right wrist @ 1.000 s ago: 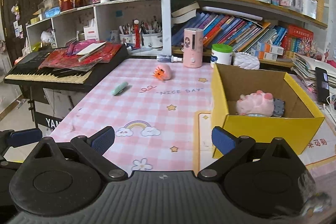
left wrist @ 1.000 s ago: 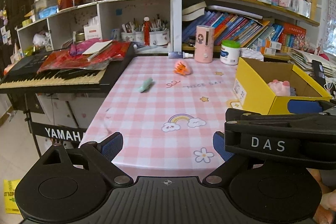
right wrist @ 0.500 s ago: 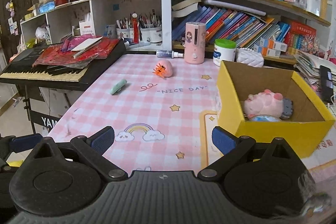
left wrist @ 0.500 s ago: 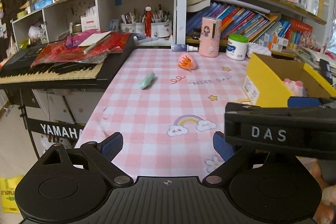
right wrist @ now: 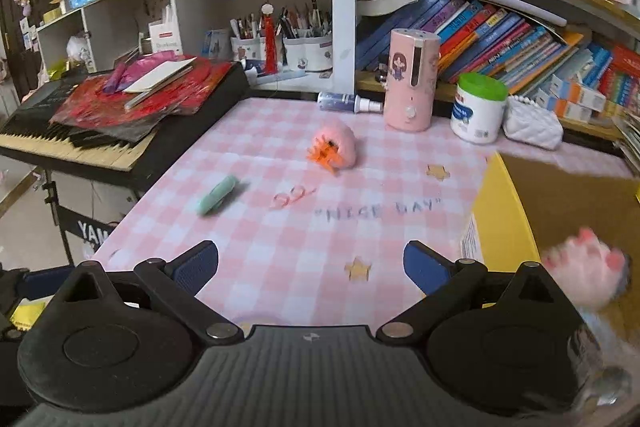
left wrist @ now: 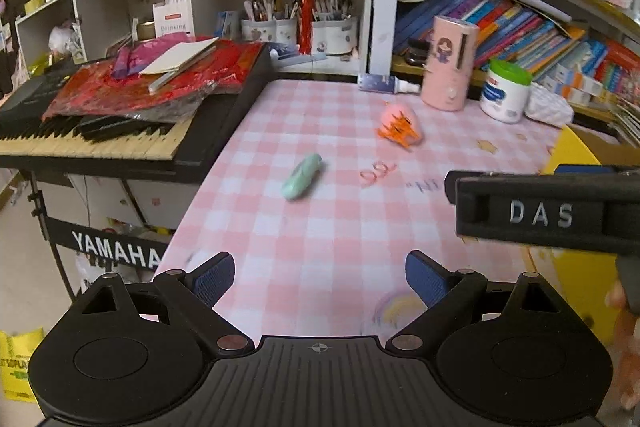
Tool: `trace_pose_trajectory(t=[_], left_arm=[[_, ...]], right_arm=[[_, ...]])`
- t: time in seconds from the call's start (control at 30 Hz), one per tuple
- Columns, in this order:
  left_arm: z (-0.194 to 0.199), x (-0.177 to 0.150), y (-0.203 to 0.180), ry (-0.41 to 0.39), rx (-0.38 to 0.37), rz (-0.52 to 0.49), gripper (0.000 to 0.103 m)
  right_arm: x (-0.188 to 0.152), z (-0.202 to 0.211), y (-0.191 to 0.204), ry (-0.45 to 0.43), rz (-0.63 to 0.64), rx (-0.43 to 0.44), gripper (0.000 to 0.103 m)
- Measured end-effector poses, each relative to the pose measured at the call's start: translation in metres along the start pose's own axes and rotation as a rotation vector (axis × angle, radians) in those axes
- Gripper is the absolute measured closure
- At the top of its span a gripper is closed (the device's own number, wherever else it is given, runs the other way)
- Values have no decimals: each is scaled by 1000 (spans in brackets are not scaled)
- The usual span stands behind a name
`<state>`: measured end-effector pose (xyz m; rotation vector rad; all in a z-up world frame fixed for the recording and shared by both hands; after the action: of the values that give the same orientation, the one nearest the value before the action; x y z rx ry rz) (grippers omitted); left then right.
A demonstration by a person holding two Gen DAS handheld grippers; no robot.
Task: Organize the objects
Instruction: 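Withdraw both grippers from the box toward the mint-green item and pink plush, then grasp the mint-green item with the left gripper while the right gripper grasps the orange-footed pink plush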
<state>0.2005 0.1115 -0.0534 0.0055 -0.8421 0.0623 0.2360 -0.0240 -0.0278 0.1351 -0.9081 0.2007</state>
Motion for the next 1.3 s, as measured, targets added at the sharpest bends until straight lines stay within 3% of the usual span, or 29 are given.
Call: trace_pose_trajectory(t=[0.3,0.4,0.57,0.73,0.8,0.93,1.17,1.3], left_arm=[[-62,47,-6,-36,27,-45,13],[-89,55,-5,-13,27,-50,23],[-129,59,0,47,44,-43,42],[-156,62,5,78,60,-44,51],[-166,61,6,100,68,-56,62],[-170,60,7,104,49,-54,80],[-150,54,22,133,29,29,81],[-132,52,25,136,12,60,81]], right_arm=[[60,-81,-19,-14,9,24,7],[73,-109,-22,-7,23,36,13],[84,-156,-30,51,14,26,13],[89,-186,-36,70,-4,20,13],[91,-194,-36,66,-6,25,12],[98,-212,-35,69,-5,37,10],[106,-252,-30,132,-44,24,12],[104,-269,-31,186,-62,29,24]])
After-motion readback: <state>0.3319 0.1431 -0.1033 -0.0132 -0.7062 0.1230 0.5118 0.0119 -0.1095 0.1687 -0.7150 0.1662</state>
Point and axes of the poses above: each gripper's, at about its wrist camera, not at the fingertips, and z roughly against the way its jaws point, y to its left, x to its top, the point moved 1 cm from there along -z, roughly the way its jaws point, and after that the axes turned 1 degree about -x, right-handed, at the moved point
